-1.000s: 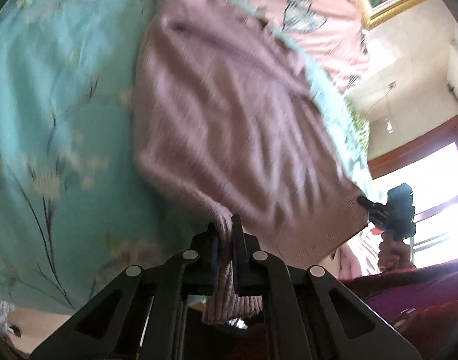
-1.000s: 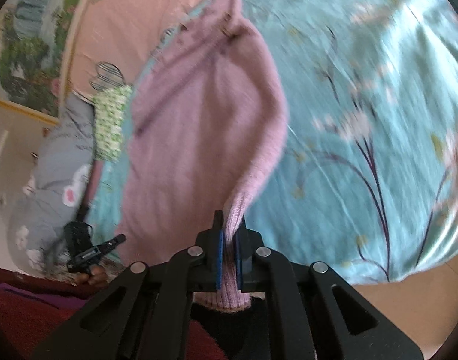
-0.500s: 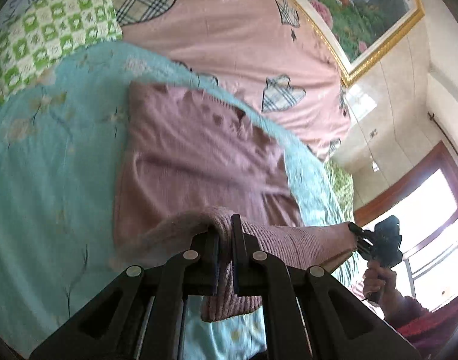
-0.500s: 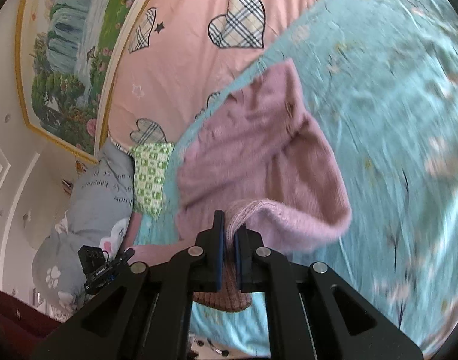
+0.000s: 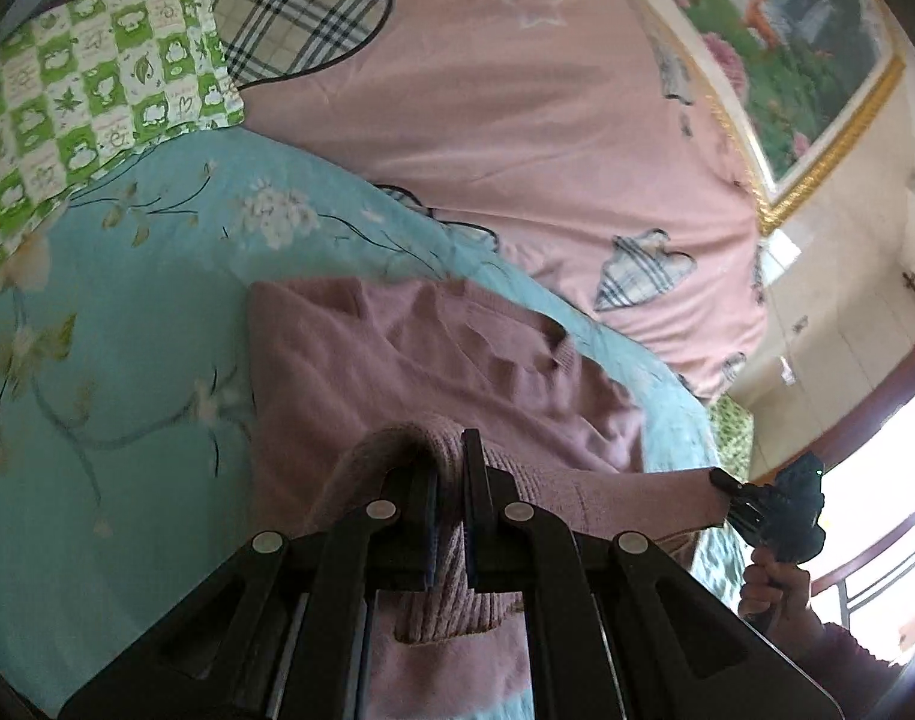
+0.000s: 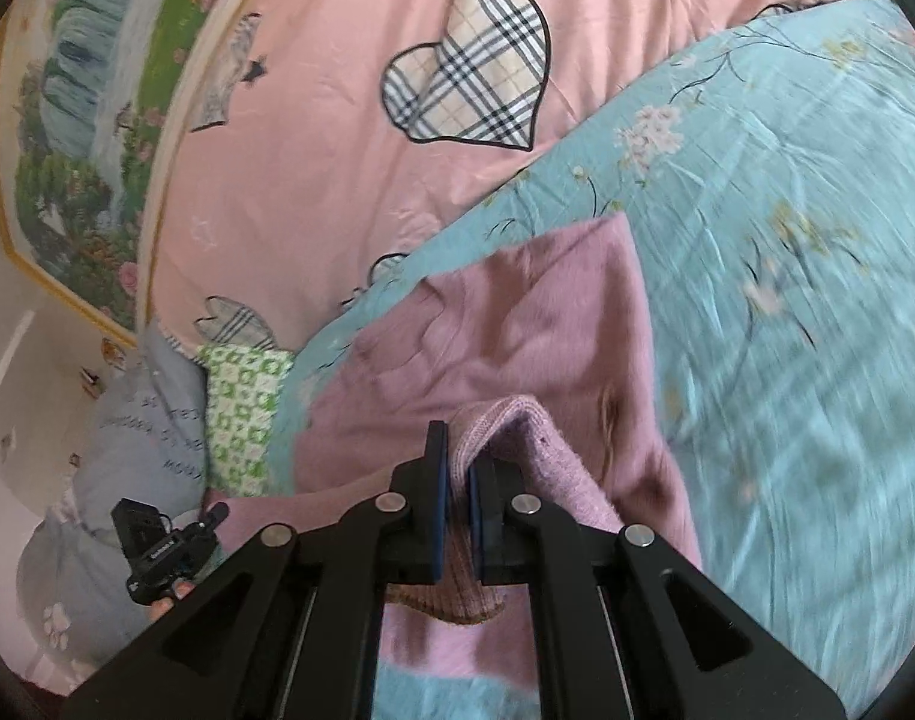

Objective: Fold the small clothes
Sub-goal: 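Lift the hem with both tools and fold it toward the collar, then lay the hem onto the collar with both tools and open them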

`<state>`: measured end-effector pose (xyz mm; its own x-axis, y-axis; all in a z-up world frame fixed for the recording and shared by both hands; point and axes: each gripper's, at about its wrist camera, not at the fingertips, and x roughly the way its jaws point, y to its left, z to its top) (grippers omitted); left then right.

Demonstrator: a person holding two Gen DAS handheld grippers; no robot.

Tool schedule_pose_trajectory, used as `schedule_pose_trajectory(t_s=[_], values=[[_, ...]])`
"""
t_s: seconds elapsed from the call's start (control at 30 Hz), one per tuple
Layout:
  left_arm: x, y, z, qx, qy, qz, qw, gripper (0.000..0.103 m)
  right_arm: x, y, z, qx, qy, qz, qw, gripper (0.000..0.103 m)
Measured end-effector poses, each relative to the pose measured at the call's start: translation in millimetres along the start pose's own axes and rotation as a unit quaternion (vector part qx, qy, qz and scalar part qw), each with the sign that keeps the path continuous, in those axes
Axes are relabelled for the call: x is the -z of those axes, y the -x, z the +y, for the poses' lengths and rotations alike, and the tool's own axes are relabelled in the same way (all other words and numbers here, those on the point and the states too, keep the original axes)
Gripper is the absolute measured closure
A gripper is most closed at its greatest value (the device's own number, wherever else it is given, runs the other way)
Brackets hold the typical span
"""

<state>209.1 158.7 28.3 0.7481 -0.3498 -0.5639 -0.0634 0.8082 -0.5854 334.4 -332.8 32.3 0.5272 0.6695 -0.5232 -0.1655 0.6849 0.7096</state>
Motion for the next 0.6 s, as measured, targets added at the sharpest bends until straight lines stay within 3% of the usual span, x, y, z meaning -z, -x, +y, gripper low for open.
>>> schedule_pose_trajectory(t_s=[0.27, 0.6], values=[[-32, -60, 15, -0.033, 0.003, 0.015, 0.9993, 0.099, -40, -51, -25, 0.027, -0.011, 0.019, 0.999, 0.096], [-44, -111, 38, -0.065, 0.02, 0.034, 0.9971, 0.098, -61, -95, -55, 0.041, -0.016, 0.039, 0.998, 0.096]])
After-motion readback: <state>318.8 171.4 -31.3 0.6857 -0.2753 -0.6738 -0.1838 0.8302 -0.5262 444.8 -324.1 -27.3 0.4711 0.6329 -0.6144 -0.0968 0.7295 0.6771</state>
